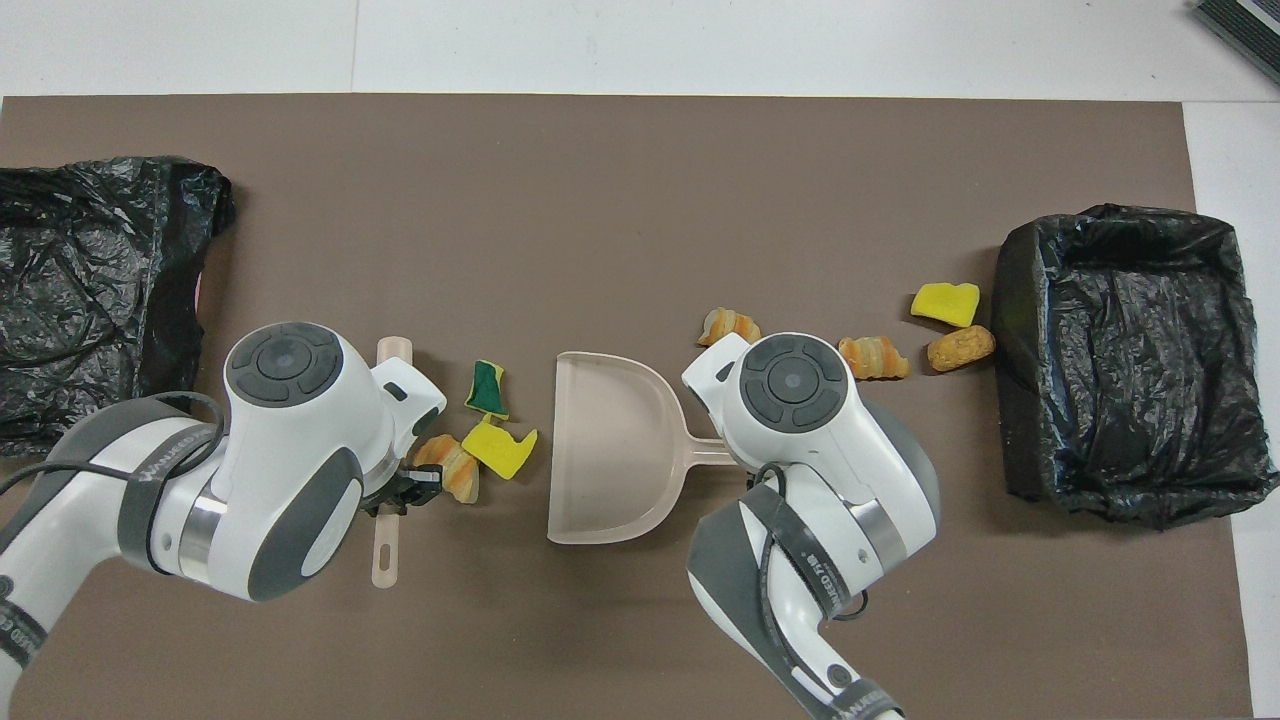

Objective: Sweep and dump trash in bin
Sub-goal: 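Sweep the bread and sponge pieces into the dustpan with the left gripper's brush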

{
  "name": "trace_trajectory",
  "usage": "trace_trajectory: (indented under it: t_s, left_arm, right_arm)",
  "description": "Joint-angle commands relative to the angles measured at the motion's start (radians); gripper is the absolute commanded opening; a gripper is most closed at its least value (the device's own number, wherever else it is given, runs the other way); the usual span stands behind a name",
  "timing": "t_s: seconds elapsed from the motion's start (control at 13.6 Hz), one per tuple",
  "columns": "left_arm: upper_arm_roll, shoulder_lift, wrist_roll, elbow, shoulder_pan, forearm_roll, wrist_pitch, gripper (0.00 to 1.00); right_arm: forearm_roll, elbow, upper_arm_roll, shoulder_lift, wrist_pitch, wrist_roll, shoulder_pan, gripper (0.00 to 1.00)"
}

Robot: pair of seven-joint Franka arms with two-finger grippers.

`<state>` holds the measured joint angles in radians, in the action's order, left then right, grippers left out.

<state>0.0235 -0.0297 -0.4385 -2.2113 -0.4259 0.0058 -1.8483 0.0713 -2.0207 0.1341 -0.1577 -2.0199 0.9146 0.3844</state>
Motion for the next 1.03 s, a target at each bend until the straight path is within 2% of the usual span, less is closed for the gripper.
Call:
trace_trajectory:
  t_s: [0.0,0.15,0.37,0.59,0.95]
  left_arm:
    - [0.010,-0.084,-0.045,-0.119,0.018,-0.010,-0.060,0.00]
    - [0.007,-0.076,-0.100,-0.146,0.012,-0.010,-0.124,0.00]
    - [0.004,-0.046,-0.071,-0.146,0.003,-0.012,-0.201,0.00]
    - [0.006,-0.045,0.044,-0.143,-0.086,-0.049,-0.244,0.00]
    - [0.004,-0.052,0.107,-0.131,-0.241,-0.104,-0.258,0.00]
  right_arm:
    - [0.016,-0.032,0.005,0.017,-0.022,0.023,-0.006,0.00]
    - [0.016,-0.032,0.006,0.017,-0.023,0.023,-0.006,0.00]
    - [0.016,-0.032,0.006,0.013,-0.025,0.021,-0.004,0.00]
    - [0.016,-0.033,0.006,0.013,-0.025,0.021,-0.002,0.00]
    - [0.016,-0.032,0.005,0.013,-0.025,0.020,0.008,0.00]
